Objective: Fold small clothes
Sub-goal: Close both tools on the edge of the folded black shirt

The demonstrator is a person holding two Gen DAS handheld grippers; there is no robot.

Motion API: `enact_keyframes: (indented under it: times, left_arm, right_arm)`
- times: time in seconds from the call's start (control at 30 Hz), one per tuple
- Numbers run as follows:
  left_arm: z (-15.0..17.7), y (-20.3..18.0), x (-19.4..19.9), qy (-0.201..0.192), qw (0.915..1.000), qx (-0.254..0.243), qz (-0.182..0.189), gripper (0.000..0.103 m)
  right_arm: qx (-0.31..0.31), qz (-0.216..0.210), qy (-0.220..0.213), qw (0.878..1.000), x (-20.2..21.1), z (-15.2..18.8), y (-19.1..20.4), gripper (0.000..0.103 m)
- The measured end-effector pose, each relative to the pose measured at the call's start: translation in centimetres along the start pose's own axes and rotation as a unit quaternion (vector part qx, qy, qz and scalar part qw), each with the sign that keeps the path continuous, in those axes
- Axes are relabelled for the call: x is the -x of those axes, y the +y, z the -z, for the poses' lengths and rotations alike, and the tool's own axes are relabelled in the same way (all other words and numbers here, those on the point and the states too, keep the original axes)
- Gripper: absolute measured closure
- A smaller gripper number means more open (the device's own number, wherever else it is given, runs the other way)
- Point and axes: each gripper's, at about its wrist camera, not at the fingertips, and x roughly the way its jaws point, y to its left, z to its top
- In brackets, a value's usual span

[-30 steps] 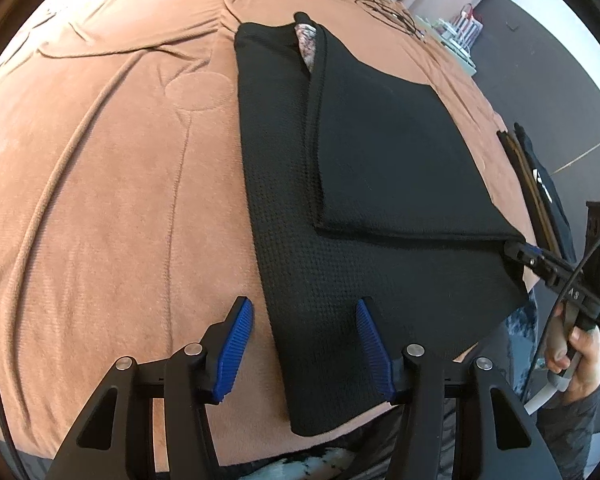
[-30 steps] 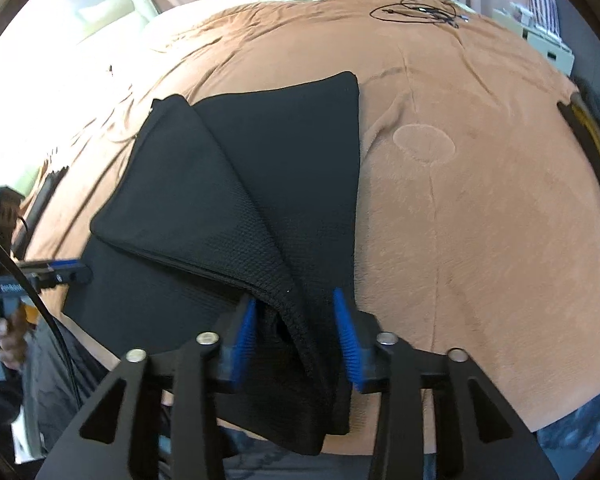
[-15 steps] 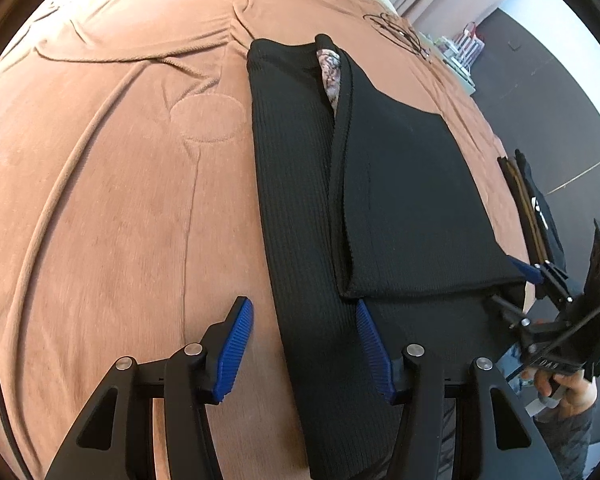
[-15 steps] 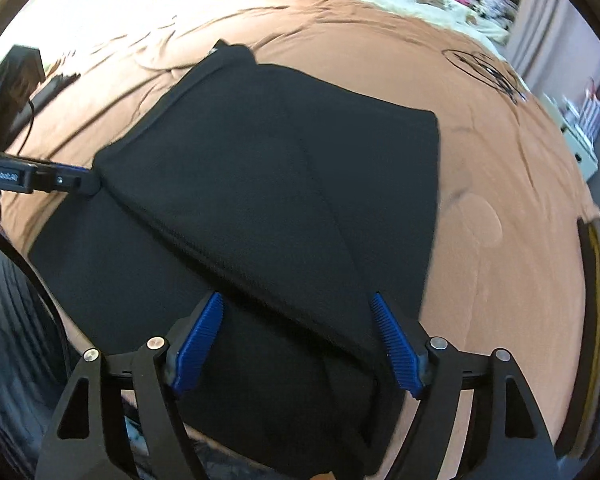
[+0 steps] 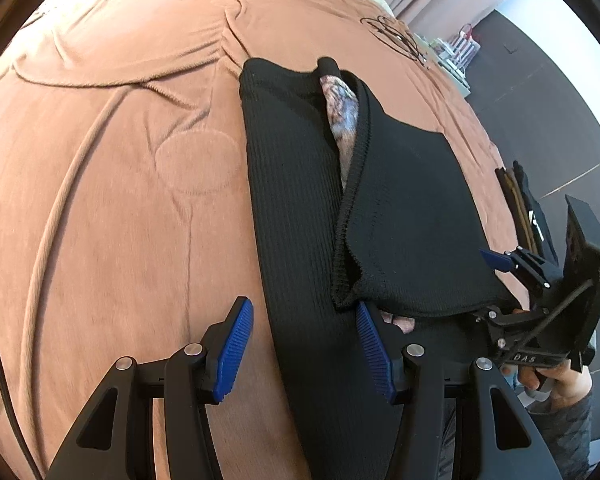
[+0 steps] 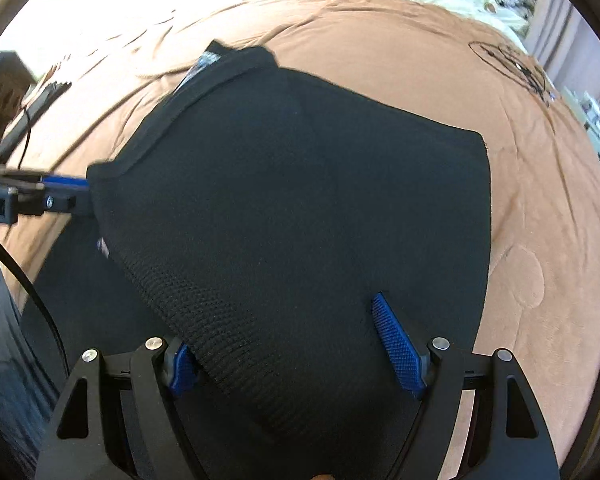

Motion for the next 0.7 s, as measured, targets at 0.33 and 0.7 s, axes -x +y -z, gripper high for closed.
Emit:
enact_keyframes:
  times: [0.33, 0.7]
  left_arm:
    - [-1.0, 0.5, -1.1, 0.009, 0.9999, 0.005, -0.010, 0.047]
    - [-0.9, 0.4, -1.1, 0.013, 0.9998, 0.005, -0.012, 0.047]
  right_arm:
    - [-0.152, -0.025, -0.016, 0.988, 0.4, -1.4, -8.0, 0.027]
    - [-0.248, 0.007, -0.021, 0.969, -0.6, -0.1, -14.5, 0.027]
